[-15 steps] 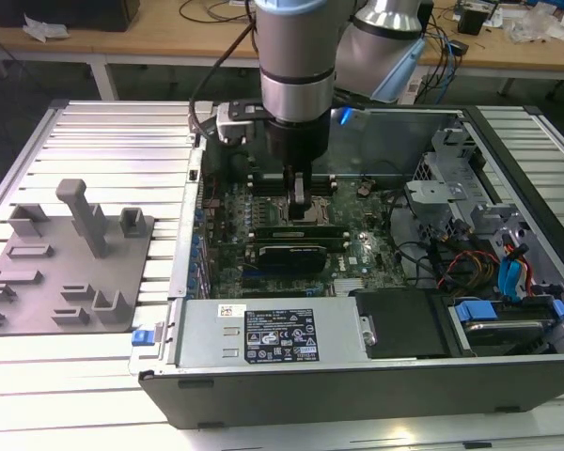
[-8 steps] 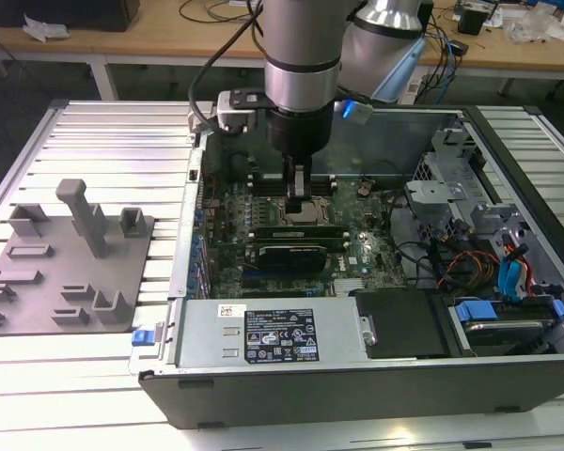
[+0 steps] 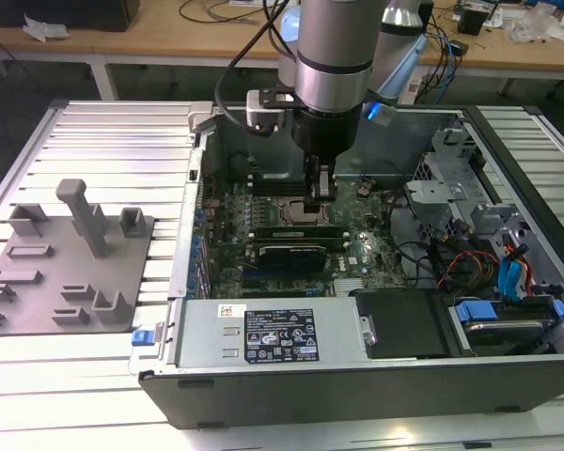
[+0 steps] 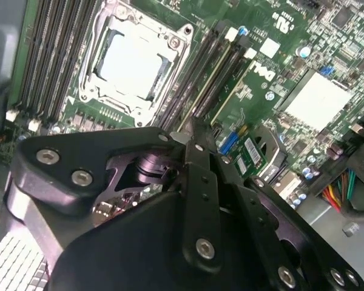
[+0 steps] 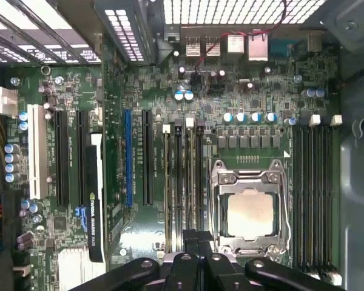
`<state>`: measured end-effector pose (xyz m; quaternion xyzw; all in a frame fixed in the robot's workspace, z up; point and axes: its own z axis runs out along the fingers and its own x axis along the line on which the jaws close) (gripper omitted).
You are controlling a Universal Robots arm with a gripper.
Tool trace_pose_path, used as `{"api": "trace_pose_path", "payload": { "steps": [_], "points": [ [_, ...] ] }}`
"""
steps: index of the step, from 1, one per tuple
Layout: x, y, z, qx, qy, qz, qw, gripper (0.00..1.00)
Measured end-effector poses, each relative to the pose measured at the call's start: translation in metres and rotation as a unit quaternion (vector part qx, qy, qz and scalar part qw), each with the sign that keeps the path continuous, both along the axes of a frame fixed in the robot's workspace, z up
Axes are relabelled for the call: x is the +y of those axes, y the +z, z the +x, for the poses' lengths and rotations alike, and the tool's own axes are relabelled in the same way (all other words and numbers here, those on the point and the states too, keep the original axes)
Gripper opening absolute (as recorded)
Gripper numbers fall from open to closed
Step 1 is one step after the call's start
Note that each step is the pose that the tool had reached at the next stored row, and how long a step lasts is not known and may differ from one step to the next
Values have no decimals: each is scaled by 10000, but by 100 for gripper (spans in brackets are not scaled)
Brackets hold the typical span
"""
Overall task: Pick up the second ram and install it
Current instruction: 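Insert the second ram into the second slot, then press down the second ram until it locks into place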
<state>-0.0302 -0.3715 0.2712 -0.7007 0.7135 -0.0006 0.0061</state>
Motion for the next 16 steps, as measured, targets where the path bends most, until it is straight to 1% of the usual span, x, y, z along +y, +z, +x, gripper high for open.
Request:
{"api": "trace_pose_path", "payload": {
  "steps": [14,16],
  "points": [
    [0,0,4,0,0,-1,10000,8],
    [0,-2,50,0,0,-2,10000,8]
  ]
}}
